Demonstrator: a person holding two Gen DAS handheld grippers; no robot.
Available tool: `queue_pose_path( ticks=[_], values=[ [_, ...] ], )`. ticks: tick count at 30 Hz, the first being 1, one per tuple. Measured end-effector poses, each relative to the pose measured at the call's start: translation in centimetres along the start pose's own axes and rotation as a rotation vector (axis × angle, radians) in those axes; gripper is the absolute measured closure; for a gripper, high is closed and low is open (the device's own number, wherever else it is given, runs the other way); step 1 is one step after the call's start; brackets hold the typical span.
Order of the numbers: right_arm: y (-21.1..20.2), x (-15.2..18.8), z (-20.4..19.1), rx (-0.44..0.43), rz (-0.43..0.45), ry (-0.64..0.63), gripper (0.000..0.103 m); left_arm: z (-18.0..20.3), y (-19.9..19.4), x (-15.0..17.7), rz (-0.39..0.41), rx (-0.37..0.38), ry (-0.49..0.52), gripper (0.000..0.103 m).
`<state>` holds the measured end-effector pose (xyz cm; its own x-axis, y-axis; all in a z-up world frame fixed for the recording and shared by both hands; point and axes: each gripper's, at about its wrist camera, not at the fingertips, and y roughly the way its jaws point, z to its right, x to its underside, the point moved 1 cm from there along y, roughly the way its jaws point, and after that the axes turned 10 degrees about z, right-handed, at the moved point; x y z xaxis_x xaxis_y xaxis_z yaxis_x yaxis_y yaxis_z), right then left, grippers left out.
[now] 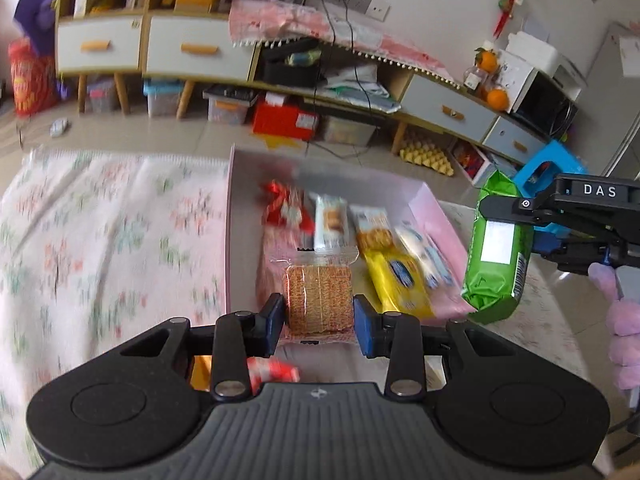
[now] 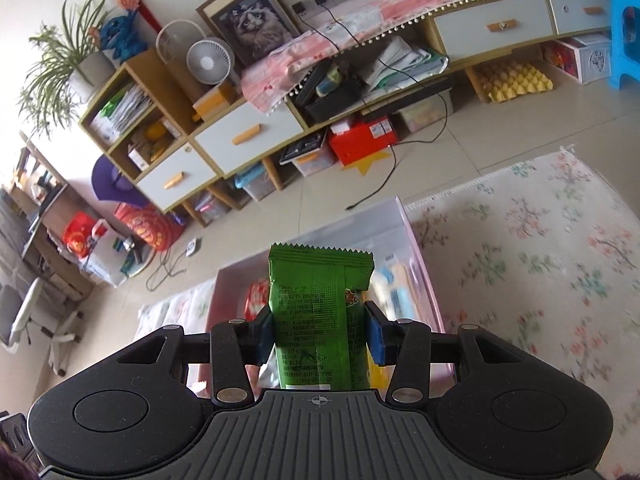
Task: Organize snacks
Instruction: 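Carry the cracker pack and green pack over the pink box, then lower both packs into the pink box and open both tools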
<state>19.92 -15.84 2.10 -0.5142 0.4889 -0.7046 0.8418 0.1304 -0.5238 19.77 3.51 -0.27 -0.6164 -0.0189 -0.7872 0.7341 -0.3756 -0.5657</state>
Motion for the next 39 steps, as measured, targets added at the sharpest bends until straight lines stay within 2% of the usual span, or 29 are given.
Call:
queue_pose_path(
  ticks=[7,11,16,22,25,26,28,30,36,39],
  values=[
    [4.1,0.6,0.6,-0.001,-0.001,-0.038,0.059,0.3,2.5,0.2,0.027,-0.052,0.128,0.069],
    [5.9,1.3,1.0,0.012,-0.008,-0.041,0.059,-0.1,3.5,0.5,0.005,-0.069,0.12,0.069],
    [7.1,1.7,1.4,0.016,-0.012,-0.017,0.059,0.4,3.5,0.3,0.023,-0.076,0.17,0.069],
    [7.7,2.0,0.9,0.004,-0.023,-0.031,0.057,0.0,3.4,0.1,0.021,-0.068,0.151,0.067],
    [7.5,1.9,0.8,-0.007,-0.028,-0.029,0.054,0.2,3.4,0.0,0.019,-0.066,0.147,0.057],
    [7.4,1.8,0.8,-0.008,-0.026,-0.029,0.044,0.3,3.4,0.0,0.021,-0.067,0.149,0.052],
    [7.0,1.6,0.6,-0.013,-0.017,-0.039,0.035,0.4,3.2,-0.1,0.027,-0.068,0.159,0.046],
    [6.8,1.5,0.4,-0.012,-0.021,-0.057,0.033,0.5,2.9,-0.1,0.029,-0.068,0.168,0.037],
    [5.6,1.3,-0.2,0.014,-0.027,-0.11,0.024,0.6,2.2,-0.5,0.029,-0.068,0.154,0.02],
    [4.7,1.2,-0.4,0.032,-0.041,-0.139,0.021,0.6,1.7,-0.6,0.031,-0.072,0.145,0.015]
  ],
)
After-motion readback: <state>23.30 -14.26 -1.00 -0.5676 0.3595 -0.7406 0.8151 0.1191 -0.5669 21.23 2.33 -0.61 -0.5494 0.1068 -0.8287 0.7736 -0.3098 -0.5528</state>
